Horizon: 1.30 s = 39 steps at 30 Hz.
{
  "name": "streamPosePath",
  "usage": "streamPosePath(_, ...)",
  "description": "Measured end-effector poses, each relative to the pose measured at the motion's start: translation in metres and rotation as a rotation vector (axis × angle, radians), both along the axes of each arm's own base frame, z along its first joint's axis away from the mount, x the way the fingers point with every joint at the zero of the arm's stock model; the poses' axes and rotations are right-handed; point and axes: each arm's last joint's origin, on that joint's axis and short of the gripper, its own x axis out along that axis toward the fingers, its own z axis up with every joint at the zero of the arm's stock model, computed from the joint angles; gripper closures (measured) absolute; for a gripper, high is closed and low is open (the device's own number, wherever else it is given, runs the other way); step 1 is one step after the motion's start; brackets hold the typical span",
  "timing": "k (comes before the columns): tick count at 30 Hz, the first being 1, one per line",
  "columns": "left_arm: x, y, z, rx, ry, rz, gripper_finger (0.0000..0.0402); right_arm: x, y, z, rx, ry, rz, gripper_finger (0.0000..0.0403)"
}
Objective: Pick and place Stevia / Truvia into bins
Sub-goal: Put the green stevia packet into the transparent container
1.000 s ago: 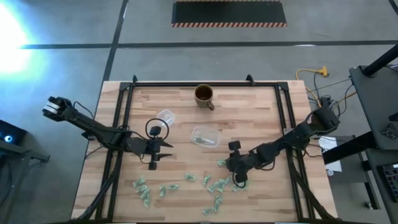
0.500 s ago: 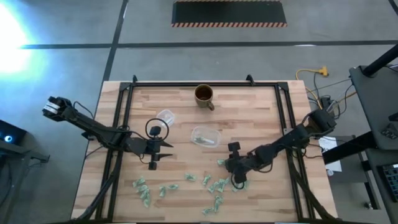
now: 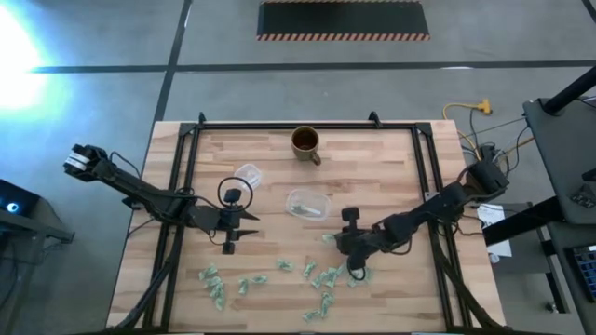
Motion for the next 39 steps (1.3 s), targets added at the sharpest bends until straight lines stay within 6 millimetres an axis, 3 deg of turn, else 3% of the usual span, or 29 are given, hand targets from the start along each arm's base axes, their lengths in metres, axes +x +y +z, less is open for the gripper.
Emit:
streamPosePath(6,0.000,0.000,0.000,0.000,0.000,0.000,0.0257,0.011,-0.006,0.025,-0.074,-0.085,0.003,0.0395)
streamPosePath(13,0.000,0.000,0.000,-0.002,0.000,0.001,0.0257,0.032,-0.037,0.040,-0.107,-0.123,-0.082,0.0395)
streamPosePath(26,0.000,0.000,-0.001,-0.003,0.002,0.002,0.0257,0.053,-0.088,0.041,0.001,-0.095,-0.150,0.0394)
streamPosePath(35,0.000,0.000,-0.001,-0.003,0.003,0.002,0.0257,0.052,-0.097,0.037,0.052,-0.079,-0.146,0.0391)
streamPosePath(39,-0.001,0.000,-0.002,-0.008,0.005,0.005,0.0257,0.052,-0.096,0.037,0.064,-0.076,-0.133,0.0362)
